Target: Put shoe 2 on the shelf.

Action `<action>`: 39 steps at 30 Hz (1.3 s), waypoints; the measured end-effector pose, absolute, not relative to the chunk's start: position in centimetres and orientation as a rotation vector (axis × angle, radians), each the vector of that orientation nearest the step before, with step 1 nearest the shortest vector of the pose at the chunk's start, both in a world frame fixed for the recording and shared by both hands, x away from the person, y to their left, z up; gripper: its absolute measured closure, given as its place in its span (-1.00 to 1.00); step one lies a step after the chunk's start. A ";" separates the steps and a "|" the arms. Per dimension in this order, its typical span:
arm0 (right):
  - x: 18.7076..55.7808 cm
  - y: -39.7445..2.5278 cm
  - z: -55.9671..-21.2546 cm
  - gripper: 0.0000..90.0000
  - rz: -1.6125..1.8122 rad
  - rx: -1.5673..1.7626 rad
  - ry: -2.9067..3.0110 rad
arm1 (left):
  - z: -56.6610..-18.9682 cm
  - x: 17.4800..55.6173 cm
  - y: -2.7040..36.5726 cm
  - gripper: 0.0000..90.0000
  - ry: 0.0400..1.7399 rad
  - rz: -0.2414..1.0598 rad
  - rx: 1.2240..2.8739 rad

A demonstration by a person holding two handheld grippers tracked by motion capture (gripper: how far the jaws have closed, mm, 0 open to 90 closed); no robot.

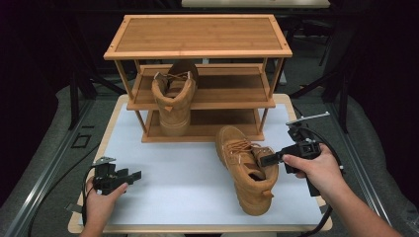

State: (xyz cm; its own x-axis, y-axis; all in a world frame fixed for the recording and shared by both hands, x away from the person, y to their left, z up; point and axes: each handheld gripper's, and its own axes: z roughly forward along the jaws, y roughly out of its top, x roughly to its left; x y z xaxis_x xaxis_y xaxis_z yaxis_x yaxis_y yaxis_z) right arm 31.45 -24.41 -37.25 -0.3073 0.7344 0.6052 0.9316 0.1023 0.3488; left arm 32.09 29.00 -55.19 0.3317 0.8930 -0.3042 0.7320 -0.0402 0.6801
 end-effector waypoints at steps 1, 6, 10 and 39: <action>31.4 -24.5 -37.0 0.81 -1.009 -1.640 -2.097 | -55.2 32.1 29.0 -0.24 1.443 0.258 1.809; 31.0 -24.3 -36.0 0.81 -1.071 -1.640 -2.073 | -55.1 32.1 29.0 -0.24 1.439 0.256 1.806; 30.8 -24.3 -35.0 0.81 -1.109 -1.623 -2.054 | -55.2 32.1 29.0 -0.24 1.443 0.257 1.809; 31.6 -24.3 -28.4 0.81 -1.340 -1.604 -1.960 | -55.1 32.1 28.7 -0.21 1.431 0.262 1.816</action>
State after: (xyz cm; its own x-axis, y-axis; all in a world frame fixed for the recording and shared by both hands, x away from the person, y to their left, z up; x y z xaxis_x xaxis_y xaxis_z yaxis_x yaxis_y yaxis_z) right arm 31.56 -24.25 -28.40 -0.3471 0.6238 0.7003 0.8790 -0.0438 0.4748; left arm 32.10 28.71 -55.07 0.3411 0.8912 -0.2989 0.7272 -0.0487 0.6847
